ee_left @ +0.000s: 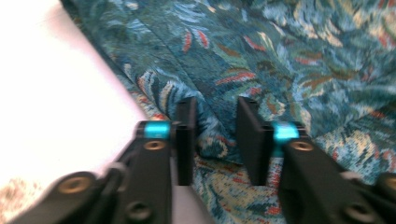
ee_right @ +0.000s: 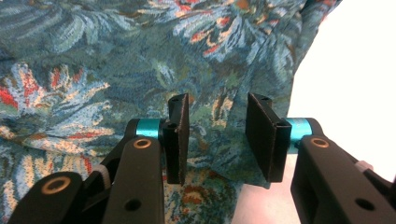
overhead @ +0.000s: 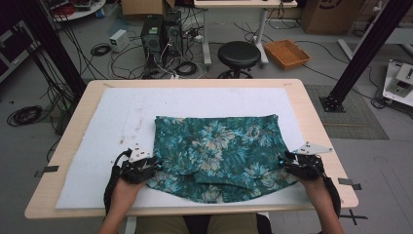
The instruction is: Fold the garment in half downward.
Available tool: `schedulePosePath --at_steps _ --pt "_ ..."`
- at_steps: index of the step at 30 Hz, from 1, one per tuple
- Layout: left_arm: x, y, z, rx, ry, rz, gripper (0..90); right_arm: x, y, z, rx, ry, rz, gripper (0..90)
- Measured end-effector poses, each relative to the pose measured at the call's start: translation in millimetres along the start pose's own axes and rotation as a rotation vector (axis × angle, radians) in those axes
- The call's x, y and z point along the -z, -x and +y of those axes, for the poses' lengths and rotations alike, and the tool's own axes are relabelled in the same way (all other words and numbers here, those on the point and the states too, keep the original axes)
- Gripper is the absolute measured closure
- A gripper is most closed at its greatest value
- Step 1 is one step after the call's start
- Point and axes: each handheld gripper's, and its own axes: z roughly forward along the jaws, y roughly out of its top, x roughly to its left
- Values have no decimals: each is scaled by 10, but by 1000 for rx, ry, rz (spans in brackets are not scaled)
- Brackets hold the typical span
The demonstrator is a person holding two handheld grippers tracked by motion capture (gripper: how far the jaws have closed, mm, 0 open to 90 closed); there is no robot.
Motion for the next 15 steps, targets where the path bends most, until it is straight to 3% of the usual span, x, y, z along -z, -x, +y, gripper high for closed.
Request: schedulePosePath --at_steps 3,5,10,15 --pt "1 6 8 -17 7 0 849 -23 7 -11 -11 -14 9 630" --pt "22 4 9 -26 17 2 864 -35 12 -19 -8 -26 14 680" --pt "115 -14 13 -3 105 -21 868 -66 -12 -25 19 -56 28 852" --pt "222 -38 26 25 160 -102 875 -36 -17 -2 3 -39 37 898"
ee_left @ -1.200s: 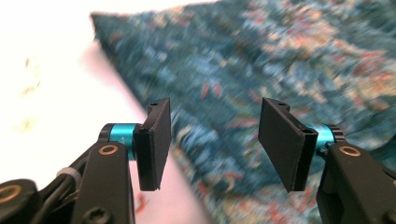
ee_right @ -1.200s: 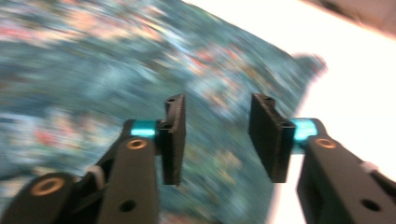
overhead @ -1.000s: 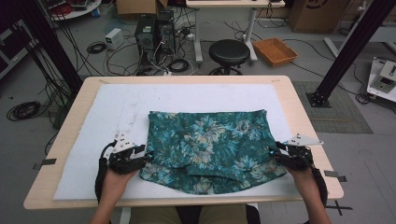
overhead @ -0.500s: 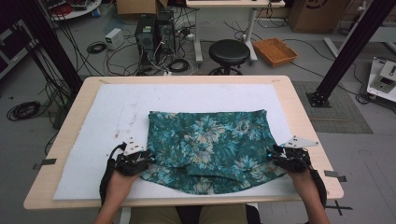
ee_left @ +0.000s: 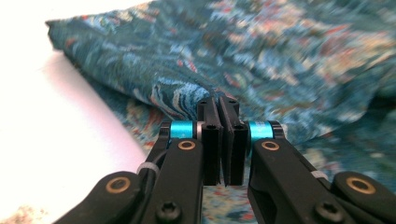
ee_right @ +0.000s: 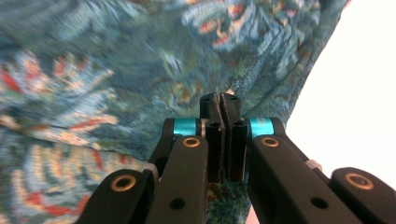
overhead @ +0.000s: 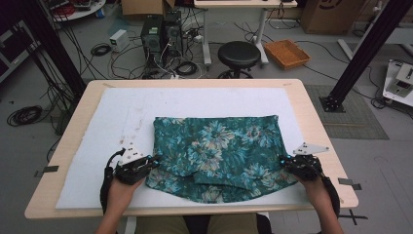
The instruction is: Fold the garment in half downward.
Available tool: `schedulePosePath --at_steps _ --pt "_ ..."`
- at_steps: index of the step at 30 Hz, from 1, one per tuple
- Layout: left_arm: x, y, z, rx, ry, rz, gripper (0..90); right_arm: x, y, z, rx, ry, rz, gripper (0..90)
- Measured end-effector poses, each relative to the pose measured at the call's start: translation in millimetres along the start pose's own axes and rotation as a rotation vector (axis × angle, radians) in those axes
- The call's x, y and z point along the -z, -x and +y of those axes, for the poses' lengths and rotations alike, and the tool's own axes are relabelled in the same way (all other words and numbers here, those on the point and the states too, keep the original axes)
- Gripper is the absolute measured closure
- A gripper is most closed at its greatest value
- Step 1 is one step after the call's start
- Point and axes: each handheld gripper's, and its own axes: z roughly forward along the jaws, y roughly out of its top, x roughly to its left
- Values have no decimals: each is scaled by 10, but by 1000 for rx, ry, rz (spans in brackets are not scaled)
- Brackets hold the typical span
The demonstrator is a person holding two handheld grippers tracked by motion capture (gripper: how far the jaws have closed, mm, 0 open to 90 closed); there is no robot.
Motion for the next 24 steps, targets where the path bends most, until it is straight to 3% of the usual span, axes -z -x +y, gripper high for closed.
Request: schedulePosePath --at_steps 7,11,15,17,19,21,23,24 --pt "188 -65 41 83 53 -154 876 289 -25 84 -1 54 25 897" --pt "296 -79 12 106 55 -200 876 441 -68 90 0 59 41 897" --pt "329 -79 -56 112 11 -192 876 531 -92 76 -9 25 59 897" --pt "299 -85 -97 123 -17 -160 875 510 -94 48 -6 -28 39 897" --pt "245 -80 -125 109 -45 -117 868 459 -70 16 -9 -46 38 888" --pt "203 -69 -138 100 -55 -100 791 406 -58 -18 -13 -54 33 816" --pt "195 -67 -136 105 -40 -63 620 381 -30 -47 -40 -43 13 659" --pt "200 -73 -129 107 -21 -43 568 394 -13 -53 -58 -25 5 649"
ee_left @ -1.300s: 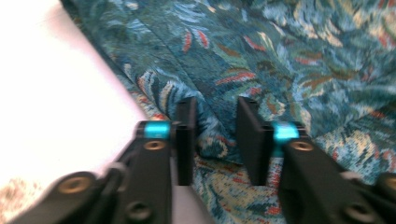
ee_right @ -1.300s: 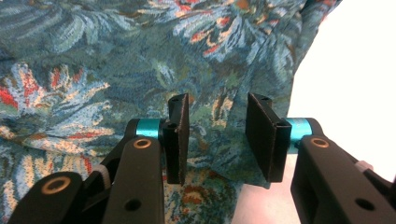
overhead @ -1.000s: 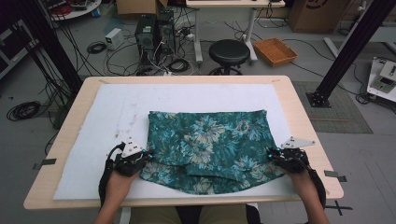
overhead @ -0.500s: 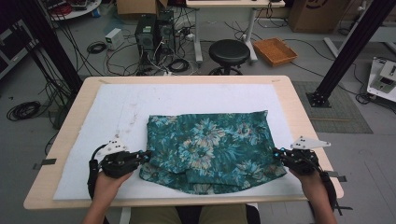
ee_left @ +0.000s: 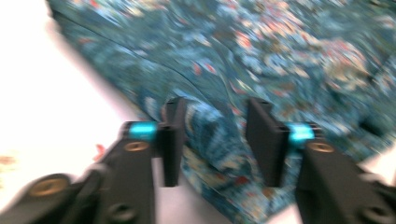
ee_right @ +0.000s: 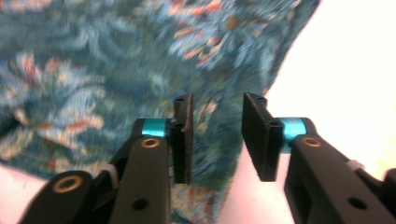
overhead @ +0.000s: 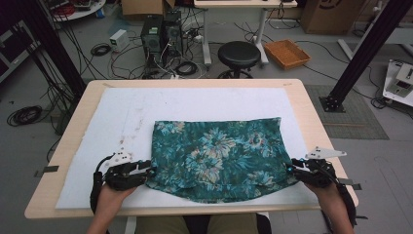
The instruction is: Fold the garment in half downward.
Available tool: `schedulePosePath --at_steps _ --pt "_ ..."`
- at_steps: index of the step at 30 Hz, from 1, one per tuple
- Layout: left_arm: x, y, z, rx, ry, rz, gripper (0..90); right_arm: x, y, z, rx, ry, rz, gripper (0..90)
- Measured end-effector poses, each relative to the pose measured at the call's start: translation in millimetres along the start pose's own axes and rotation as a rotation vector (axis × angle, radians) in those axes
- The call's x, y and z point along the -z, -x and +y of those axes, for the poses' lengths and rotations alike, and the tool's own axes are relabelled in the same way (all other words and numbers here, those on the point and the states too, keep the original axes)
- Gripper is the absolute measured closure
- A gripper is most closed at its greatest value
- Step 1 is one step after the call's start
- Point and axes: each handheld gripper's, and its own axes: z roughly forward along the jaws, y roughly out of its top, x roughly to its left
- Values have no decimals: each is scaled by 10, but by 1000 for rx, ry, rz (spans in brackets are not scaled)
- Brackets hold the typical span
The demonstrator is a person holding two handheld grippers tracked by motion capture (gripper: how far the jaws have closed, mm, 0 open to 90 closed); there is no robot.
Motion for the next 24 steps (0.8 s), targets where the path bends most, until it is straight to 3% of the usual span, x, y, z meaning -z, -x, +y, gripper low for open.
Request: schedulePosePath --at_steps 2,4,7,9,12,15,17,18,20,24 --pt "28 -16 25 12 33 27 491 47 16 14 -16 46 -9 578" --pt "27 -9 35 22 40 22 481 65 5 41 -18 70 0 578" --pt "-20 52 11 -4 8 -7 544 -33 -52 42 14 35 31 582" --pt "-76 100 -13 -21 -27 -7 587 -131 -87 15 30 -4 21 596" --pt "-139 145 -34 -39 -68 30 618 -231 -113 -31 71 -68 -19 694" --pt "-179 170 -60 -66 -108 48 744 -231 -100 -59 79 -58 -22 854" --pt "-202 193 -80 -94 -142 50 868 -224 -84 -67 74 -56 -16 888" --pt "-203 199 -77 -97 -145 48 873 -217 -84 -66 71 -59 -16 891" --pt "-179 198 -61 -88 -155 35 879 -190 -88 -62 75 -72 -8 895" --pt "-100 161 -63 -29 -146 -16 880 -97 -53 -67 65 -69 11 894"
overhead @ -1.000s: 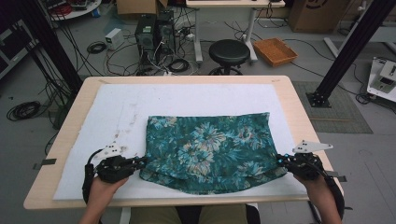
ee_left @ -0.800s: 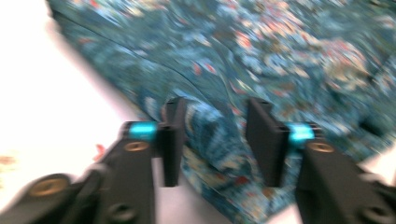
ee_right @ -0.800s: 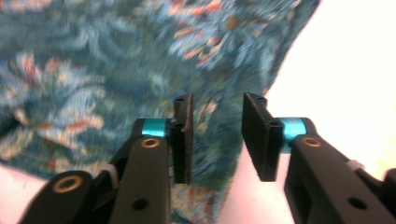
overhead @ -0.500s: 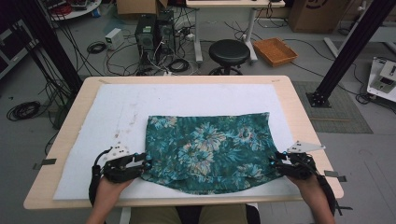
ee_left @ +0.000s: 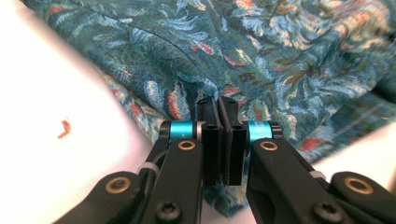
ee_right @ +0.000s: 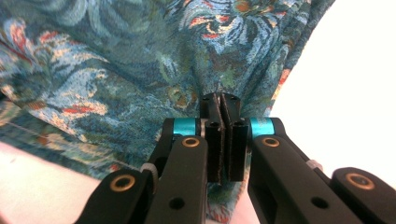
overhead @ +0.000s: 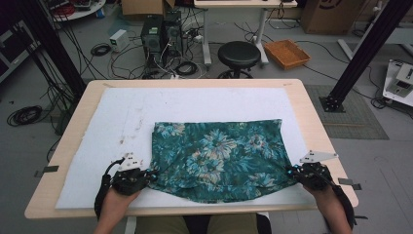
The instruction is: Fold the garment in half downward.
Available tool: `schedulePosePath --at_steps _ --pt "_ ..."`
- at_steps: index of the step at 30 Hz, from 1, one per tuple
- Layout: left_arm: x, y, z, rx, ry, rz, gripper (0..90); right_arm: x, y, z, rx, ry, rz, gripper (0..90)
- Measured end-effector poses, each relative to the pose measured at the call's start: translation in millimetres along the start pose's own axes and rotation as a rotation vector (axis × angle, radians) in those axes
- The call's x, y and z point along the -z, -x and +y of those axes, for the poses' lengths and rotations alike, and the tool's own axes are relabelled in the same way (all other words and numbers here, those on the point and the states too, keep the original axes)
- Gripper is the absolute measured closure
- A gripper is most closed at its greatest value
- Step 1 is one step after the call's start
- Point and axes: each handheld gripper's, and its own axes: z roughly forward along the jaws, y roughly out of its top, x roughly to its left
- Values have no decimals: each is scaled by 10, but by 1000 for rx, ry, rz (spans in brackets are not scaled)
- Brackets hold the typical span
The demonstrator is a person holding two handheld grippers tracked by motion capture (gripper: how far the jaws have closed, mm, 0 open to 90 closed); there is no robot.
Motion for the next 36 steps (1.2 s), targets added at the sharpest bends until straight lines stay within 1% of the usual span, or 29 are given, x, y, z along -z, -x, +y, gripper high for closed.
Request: schedulePosePath --at_steps 1,2,3,4,5,6,7,8,9,10,13,16,18,19,20,22,23,24,25,27,28,29,30,31,32,33,34,35,36 --pt "-2 -3 2 3 0 -9 873 7 12 -4 -11 0 11 882" --pt "-2 -5 6 -1 8 -5 856 -1 18 -5 -10 1 10 855" --pt "0 -20 17 7 27 -3 751 -17 23 -6 -16 -7 5 778" --pt "13 -45 36 24 57 -1 632 -25 32 -5 -32 -2 13 695" --pt "42 -76 58 32 95 13 553 -23 42 1 -49 21 13 613" --pt "82 -126 97 46 137 28 508 -10 48 14 -63 43 8 579" --pt "101 -158 126 53 154 41 462 8 62 40 -69 76 1 515" --pt "122 -217 185 56 174 73 458 19 75 60 -74 95 -12 463" --pt "121 -269 240 62 188 93 436 25 106 100 -82 127 -38 394" --pt "112 -311 286 70 194 102 422 22 135 139 -93 144 -57 385" --pt "14 -461 478 78 195 128 419 -49 254 283 -106 192 -72 331" --pt "-169 -599 644 95 176 153 419 -162 382 441 -143 220 -57 309" --pt "-302 -686 738 105 152 174 418 -269 480 557 -167 232 -48 278" --pt "-369 -726 781 117 149 178 418 -322 527 610 -183 237 -41 267" --pt "-430 -772 813 125 147 179 419 -375 569 662 -195 235 -53 263" --pt "-549 -860 873 148 128 197 418 -480 656 751 -219 222 -67 263" --pt "-600 -895 898 153 119 207 418 -530 700 789 -229 212 -69 263" --pt "-650 -929 914 151 120 213 418 -579 738 824 -236 202 -75 263" --pt "-694 -959 928 159 115 218 419 -631 770 860 -244 190 -75 263" --pt "-780 -1021 949 180 86 218 419 -742 812 913 -253 176 -64 263" --pt "-817 -1045 951 190 75 222 418 -808 833 935 -249 160 -69 263" --pt "-855 -1065 947 199 66 216 419 -876 848 949 -250 143 -77 268" --pt "-888 -1077 942 205 52 212 426 -937 864 950 -259 130 -85 290" --pt "-916 -1075 933 208 44 206 456 -991 882 941 -274 116 -88 341" --pt "-938 -1070 923 202 39 202 512 -1036 903 925 -286 108 -79 403" --pt "-946 -1056 911 191 43 206 571 -1068 921 907 -299 95 -54 501" --pt "-950 -1045 900 185 52 200 627 -1081 923 893 -298 96 -57 545" --pt "-952 -1045 890 183 49 179 718 -1074 921 894 -291 94 -71 620" --pt "-954 -1034 885 182 56 164 786 -1065 926 894 -279 92 -58 752"
